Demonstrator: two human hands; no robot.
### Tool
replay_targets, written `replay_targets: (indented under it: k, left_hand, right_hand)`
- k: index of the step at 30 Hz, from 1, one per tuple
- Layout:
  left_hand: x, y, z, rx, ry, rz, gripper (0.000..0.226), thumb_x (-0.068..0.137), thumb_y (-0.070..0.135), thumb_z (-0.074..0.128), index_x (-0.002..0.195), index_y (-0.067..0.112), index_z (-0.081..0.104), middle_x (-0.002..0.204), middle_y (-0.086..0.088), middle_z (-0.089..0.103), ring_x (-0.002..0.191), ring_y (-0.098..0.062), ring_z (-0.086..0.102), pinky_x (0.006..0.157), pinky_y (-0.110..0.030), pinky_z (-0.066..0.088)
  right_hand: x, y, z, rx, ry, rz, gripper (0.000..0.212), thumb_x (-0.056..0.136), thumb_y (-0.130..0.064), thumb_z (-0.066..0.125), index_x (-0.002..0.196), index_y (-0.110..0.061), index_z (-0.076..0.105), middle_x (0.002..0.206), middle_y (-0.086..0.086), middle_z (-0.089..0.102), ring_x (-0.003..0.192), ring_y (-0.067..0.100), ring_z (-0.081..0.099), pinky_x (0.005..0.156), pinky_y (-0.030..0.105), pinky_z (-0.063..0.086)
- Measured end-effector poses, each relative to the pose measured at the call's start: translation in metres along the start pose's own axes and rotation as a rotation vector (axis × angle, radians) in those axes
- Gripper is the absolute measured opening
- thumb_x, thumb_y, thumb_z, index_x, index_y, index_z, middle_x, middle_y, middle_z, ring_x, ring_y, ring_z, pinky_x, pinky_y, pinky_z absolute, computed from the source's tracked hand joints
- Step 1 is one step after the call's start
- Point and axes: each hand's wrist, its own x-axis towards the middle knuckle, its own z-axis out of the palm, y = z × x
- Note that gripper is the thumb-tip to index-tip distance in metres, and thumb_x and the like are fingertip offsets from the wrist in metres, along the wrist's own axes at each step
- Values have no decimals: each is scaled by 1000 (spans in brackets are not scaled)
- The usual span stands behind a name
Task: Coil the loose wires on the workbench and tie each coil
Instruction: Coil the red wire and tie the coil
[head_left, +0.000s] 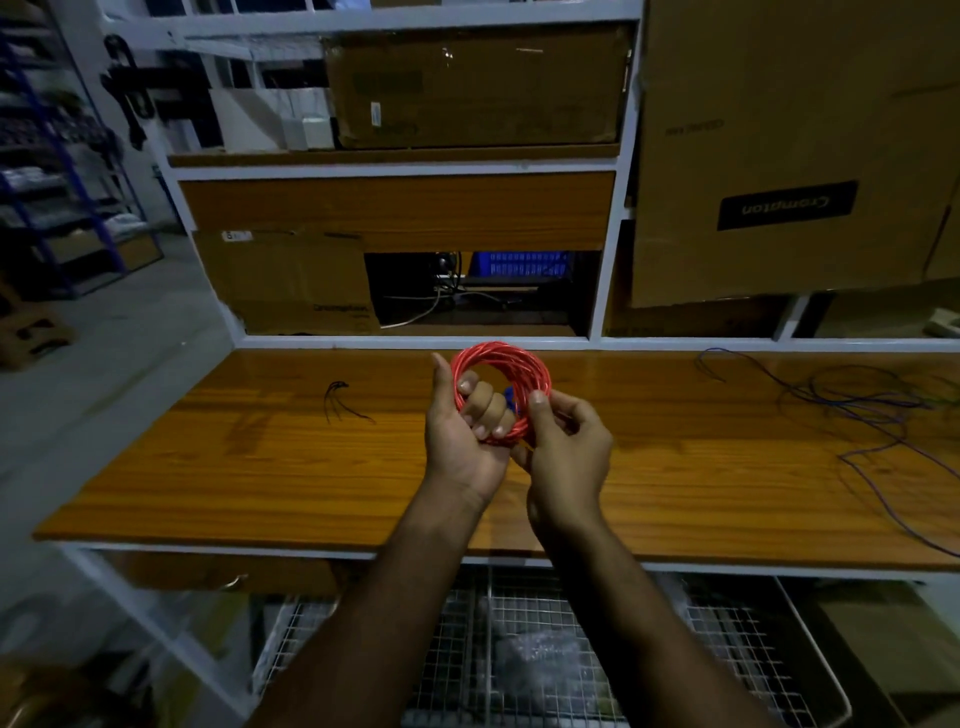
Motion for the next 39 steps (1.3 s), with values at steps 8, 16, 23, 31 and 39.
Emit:
replay_targets:
  k: [8, 16, 23, 31, 39]
  left_hand:
    - [-2, 21, -43, 238, -34, -14, 43, 93, 53, 44, 74, 15, 52, 67, 0, 54, 66, -12, 57, 75, -30, 50]
    - [5, 71, -97, 527, -33, -250, 76, 97, 66, 20, 133, 9, 54, 126, -16, 67, 123, -29, 58, 104, -46, 43]
    - [37, 125, -108, 1156, -114, -215, 73, 93, 67, 26, 133, 12, 55, 124, -9, 67, 112, -21, 64, 100, -40, 48]
    - [54, 134, -123, 1479, -190, -335, 56, 103, 57, 26, 93, 17, 64, 66, -6, 61, 51, -14, 55, 52, -27, 45]
    - [99, 131, -166, 1568, -58, -211, 59, 105, 53, 28, 68, 14, 54, 55, 3, 44, 43, -13, 38, 46, -23, 32]
  right_hand:
    - [7, 6, 9, 228, -76, 182, 22, 84, -3, 74, 106, -1, 70, 99, 14, 75, 94, 26, 74, 78, 38, 62]
    - [18, 33, 23, -28, -214, 104, 21, 79, -1, 78, 100, -3, 73, 94, 16, 75, 85, 30, 74, 72, 35, 60]
    - [13, 50, 52, -439, -535, -64, 16, 77, -6, 81, 92, -5, 75, 81, 10, 75, 74, 25, 74, 70, 40, 62]
    - [23, 69, 95, -562, -582, -205, 14, 76, -9, 84, 88, -11, 77, 78, 4, 76, 73, 17, 75, 72, 45, 62]
    - [53, 124, 124, -767, -591, -547, 21, 87, -28, 75, 106, -18, 77, 96, -2, 77, 82, 3, 71, 74, 28, 60]
